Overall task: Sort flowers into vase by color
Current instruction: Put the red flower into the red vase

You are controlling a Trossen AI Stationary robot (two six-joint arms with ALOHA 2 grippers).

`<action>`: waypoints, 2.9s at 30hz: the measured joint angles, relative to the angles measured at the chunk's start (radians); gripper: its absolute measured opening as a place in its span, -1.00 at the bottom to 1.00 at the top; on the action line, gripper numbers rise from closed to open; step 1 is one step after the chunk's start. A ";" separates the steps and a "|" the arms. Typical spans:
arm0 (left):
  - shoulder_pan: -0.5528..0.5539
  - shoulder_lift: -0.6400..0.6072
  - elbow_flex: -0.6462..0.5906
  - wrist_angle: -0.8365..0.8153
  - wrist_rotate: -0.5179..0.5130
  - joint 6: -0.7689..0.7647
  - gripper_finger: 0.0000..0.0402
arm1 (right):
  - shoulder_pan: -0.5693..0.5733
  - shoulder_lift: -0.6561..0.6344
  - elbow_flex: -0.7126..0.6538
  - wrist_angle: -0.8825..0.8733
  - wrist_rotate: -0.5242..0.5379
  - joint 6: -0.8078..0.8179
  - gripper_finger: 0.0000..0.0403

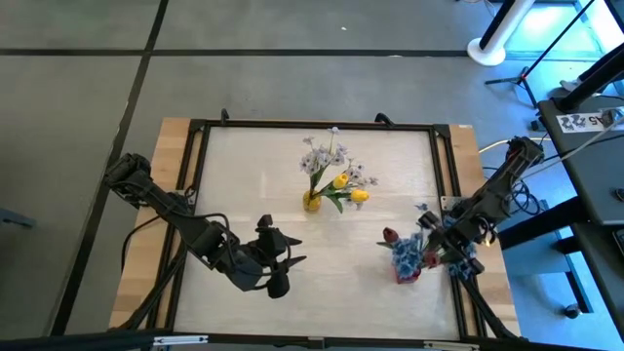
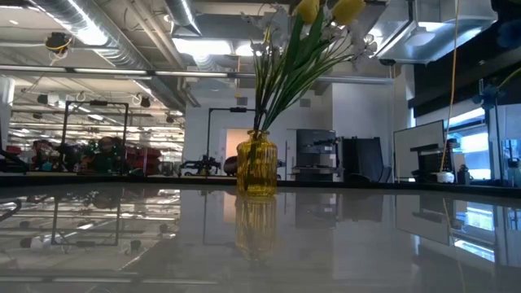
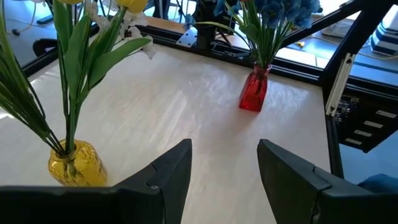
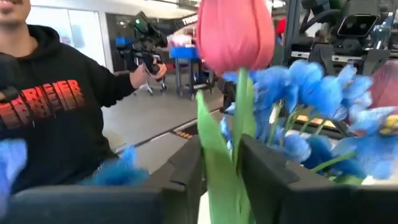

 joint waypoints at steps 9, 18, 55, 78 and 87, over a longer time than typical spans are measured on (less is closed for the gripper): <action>0.000 0.000 0.000 -0.005 0.000 0.000 -0.11 | 0.000 0.005 0.188 -0.311 0.002 0.071 -0.33; 0.000 0.000 0.000 -0.028 -0.086 0.020 -0.11 | 0.000 0.065 0.357 -0.599 0.009 0.199 -0.33; 0.212 -0.007 -0.370 0.630 0.414 0.148 -0.11 | 0.000 0.367 0.643 -1.098 0.086 0.459 -0.33; 0.462 -0.396 -0.598 0.631 0.760 0.267 -0.11 | 0.000 0.297 0.918 -1.345 -0.056 0.572 -0.33; 0.573 -0.442 -0.673 0.633 0.838 0.295 -0.11 | 0.000 0.305 0.935 -1.412 -0.008 0.630 -0.33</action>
